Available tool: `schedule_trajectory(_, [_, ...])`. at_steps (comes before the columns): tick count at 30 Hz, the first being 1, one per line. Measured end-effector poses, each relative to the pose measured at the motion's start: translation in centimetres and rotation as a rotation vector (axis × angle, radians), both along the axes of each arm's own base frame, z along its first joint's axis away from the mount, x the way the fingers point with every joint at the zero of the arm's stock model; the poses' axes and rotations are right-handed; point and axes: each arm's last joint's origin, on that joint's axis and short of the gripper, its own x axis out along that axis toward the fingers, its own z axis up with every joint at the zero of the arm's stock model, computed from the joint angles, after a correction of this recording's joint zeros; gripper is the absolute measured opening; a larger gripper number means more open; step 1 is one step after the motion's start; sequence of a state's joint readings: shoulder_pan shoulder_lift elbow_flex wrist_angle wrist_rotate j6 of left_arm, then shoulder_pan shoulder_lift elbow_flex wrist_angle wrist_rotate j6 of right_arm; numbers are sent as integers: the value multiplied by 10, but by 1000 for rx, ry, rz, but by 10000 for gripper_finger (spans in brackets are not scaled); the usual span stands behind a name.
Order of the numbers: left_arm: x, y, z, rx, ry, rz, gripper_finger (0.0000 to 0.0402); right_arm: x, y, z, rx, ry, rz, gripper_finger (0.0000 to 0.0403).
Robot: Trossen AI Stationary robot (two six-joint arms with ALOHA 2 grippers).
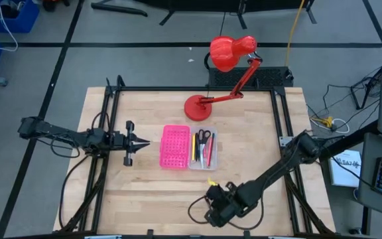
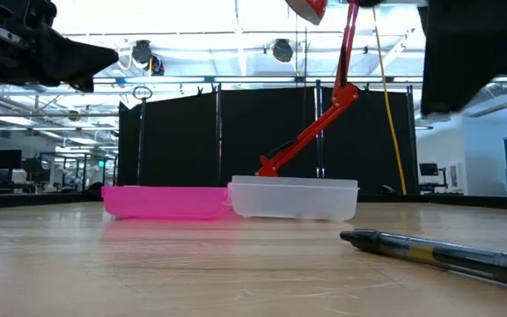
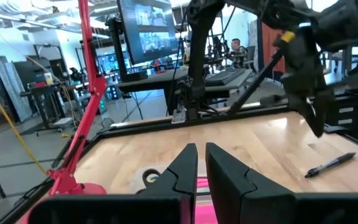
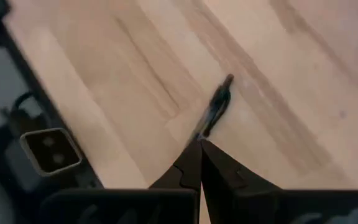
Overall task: Pick & place school supplies into a supply box
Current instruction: Put the black pen into the pink supply box
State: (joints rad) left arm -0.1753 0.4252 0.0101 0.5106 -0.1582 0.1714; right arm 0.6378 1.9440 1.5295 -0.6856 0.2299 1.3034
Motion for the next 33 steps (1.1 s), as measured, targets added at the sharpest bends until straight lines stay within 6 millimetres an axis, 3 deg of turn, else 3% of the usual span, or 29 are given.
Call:
schedule_trajectory(6, [0,0,2,-15,-18,-1,42,-2,15,-15,112,46,-118,30])
schedule_trajectory(12, [0,0,2,-15,-17,-1,42,-3,24,-11,188,13,-135,116])
schedule_trajectory(18, [0,0,1,-12,-11,-1,42,-1,28,-28,211,83,-133,187])
schedule_trajectory(24, [0,0,1,-11,-9,-1,42,3,30,-56,172,146,-115,186])
schedule_trajectory(33, [0,0,1,-13,-11,-1,42,-3,26,-80,89,279,-130,167])
